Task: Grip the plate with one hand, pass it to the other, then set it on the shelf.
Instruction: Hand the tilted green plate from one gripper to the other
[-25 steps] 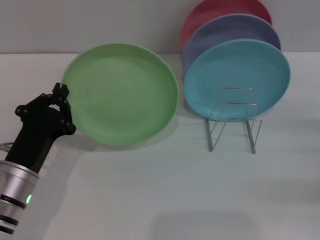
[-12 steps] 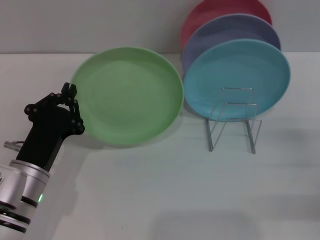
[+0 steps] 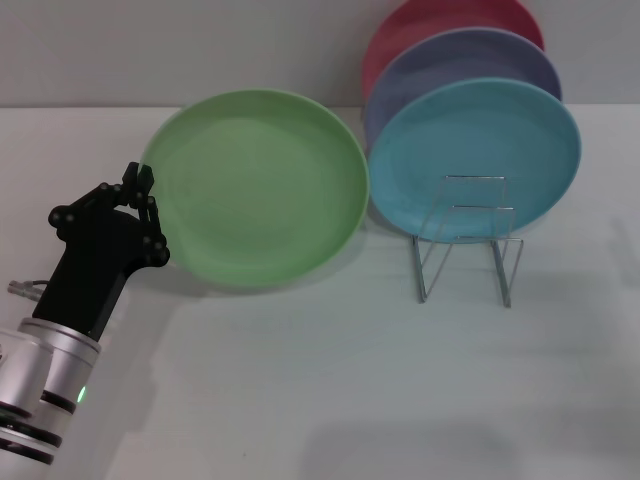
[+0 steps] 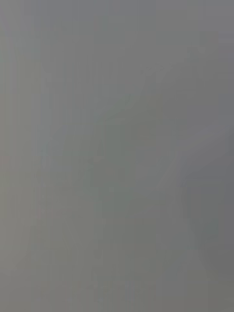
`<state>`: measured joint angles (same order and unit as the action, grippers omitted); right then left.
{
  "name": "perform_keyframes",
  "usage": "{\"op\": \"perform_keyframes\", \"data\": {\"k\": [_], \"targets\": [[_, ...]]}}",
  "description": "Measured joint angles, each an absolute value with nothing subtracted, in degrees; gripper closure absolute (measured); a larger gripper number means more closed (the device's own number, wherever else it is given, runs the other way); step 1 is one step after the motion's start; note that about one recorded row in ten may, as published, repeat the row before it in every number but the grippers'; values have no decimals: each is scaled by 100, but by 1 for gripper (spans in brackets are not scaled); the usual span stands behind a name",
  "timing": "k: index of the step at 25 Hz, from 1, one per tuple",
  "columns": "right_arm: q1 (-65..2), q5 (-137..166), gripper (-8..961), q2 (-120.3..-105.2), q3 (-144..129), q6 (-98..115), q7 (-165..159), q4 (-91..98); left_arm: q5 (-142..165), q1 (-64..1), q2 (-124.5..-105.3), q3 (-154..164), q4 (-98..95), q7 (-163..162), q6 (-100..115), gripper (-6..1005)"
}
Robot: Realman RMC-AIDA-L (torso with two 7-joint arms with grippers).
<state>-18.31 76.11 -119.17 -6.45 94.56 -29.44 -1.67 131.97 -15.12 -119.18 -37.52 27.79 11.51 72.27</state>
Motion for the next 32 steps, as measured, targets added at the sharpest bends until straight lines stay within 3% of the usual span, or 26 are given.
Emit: {"op": "perform_keyframes", "data": {"k": [18, 20, 32], "targets": [[-2062, 8042, 326, -11935, -1428, 9460, -1756, -1336, 13191, -1515, -11918, -3789, 2752, 1139, 7242, 966], [-2067, 8085, 481, -11935, -1426, 9475, -1756, -1341, 13192, -1517, -11918, -3799, 2746, 1139, 7242, 966], [-2312, 8371, 478, -11941, -1433, 9577, -1756, -1584, 13192, -1514, -11918, -3800, 2765, 1135, 7302, 965]]}}
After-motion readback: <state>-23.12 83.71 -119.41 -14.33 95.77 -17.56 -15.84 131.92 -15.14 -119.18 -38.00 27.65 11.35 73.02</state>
